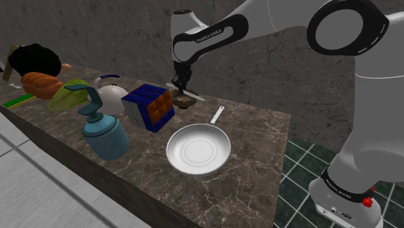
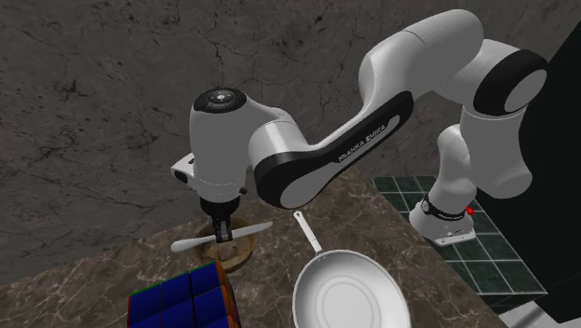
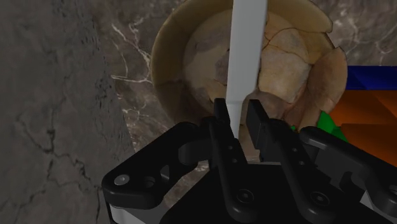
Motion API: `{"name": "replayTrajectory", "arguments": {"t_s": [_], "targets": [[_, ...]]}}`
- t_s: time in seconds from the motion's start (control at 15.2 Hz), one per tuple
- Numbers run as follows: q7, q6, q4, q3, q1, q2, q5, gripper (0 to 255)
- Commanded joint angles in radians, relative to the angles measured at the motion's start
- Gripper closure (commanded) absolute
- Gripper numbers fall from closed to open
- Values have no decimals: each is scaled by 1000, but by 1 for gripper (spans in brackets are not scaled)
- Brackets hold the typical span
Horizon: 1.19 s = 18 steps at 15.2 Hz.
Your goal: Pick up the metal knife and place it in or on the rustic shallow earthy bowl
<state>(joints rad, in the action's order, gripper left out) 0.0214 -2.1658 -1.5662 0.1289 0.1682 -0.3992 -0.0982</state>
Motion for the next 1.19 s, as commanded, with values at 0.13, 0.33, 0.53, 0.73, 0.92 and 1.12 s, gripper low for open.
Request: {"name": "replayTrajectory", "arguments": {"t_s": [0.13,0.33,0.53,0.73,0.92,1.12], "targets": [[0,-1,0,0,0,0,0,255],[0,-1,0,0,0,0,0,0],[0,-1,0,0,0,0,0,0],[3,50,18,3,-1,32,6,0],[6,96,40,5,-1,57,10,0],[6,96,40,5,-1,57,10,0]]}}
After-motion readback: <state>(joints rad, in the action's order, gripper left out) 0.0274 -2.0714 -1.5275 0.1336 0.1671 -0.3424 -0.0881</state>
